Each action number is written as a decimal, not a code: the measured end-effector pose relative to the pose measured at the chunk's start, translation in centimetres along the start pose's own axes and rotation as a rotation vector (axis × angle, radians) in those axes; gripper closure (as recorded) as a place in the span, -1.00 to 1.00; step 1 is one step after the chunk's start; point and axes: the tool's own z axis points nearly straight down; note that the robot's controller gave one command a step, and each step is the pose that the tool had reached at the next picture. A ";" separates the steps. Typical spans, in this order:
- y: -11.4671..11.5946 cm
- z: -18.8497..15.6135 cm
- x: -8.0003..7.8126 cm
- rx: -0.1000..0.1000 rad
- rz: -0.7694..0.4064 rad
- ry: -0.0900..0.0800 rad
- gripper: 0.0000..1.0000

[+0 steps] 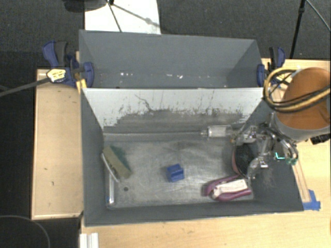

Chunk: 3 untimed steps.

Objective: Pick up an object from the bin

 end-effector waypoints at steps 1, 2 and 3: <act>-0.7 5.2 -0.5 -0.004 -0.039 -0.014 -1.00; -0.5 5.6 -0.3 -0.009 -0.042 -0.004 1.00; 0.7 6.3 -2.6 0.002 -0.179 -0.001 1.00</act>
Offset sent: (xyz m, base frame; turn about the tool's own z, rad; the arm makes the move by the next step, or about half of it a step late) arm 0.0014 -0.0131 -0.0661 -0.0338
